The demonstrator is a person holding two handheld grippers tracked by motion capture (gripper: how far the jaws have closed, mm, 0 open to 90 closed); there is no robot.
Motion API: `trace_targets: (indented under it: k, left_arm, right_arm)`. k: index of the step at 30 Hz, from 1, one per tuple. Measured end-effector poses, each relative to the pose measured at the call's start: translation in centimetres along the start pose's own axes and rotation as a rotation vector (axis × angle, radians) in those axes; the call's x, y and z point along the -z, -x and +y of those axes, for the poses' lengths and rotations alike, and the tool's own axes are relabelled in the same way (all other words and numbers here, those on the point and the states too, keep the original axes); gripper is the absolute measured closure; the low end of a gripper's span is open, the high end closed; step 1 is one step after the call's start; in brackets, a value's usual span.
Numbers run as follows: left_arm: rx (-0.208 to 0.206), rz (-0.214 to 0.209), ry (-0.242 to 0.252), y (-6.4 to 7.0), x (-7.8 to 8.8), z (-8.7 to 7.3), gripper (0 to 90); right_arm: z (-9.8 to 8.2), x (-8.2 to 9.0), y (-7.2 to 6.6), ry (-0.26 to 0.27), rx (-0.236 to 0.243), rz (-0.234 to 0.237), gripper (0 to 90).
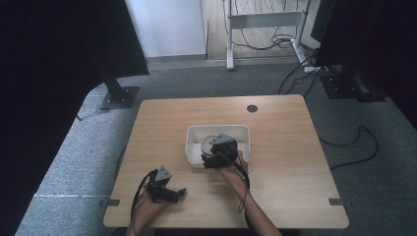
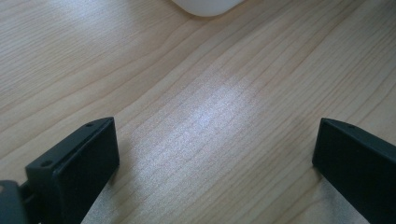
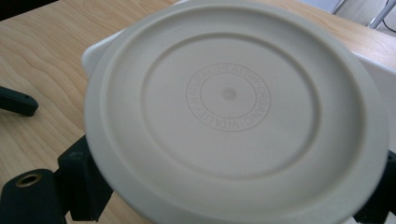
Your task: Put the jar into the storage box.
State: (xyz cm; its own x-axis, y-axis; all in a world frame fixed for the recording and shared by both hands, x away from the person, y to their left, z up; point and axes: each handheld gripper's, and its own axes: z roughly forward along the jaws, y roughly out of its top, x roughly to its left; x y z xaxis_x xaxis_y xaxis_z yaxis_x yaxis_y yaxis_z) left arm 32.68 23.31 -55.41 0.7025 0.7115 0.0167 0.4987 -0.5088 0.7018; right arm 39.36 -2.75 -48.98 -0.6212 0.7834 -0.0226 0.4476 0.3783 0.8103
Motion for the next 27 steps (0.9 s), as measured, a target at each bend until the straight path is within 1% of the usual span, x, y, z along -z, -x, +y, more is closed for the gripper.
trace_targets:
  k: [4,6,13,20,27]
  left_arm:
    - [-0.001,0.0,-0.001,0.0,0.0,0.0,0.2]
    - [-0.001,0.0,-0.001,0.0,0.0,0.0,0.2]
    - [-0.001,0.0,0.0,0.0,0.0,0.0,0.2]
    - [0.0,0.0,-0.001,0.0,0.0,0.0,0.2]
    - [0.001,0.0,0.0,0.0,0.0,0.0,0.2]
  right_arm:
    - [-0.1,-0.7,0.2,-0.006,-0.009,-0.005,9.4]
    - [-0.2,-1.0,0.2,-0.008,-0.008,-0.003,9.4]
    - [-0.5,-2.3,0.3,-0.025,-0.011,-0.017,9.4]
    - [-0.7,-3.0,0.3,-0.041,-0.007,-0.02,9.4]
    - [-0.9,-3.6,0.2,-0.058,-0.004,-0.009,9.3]
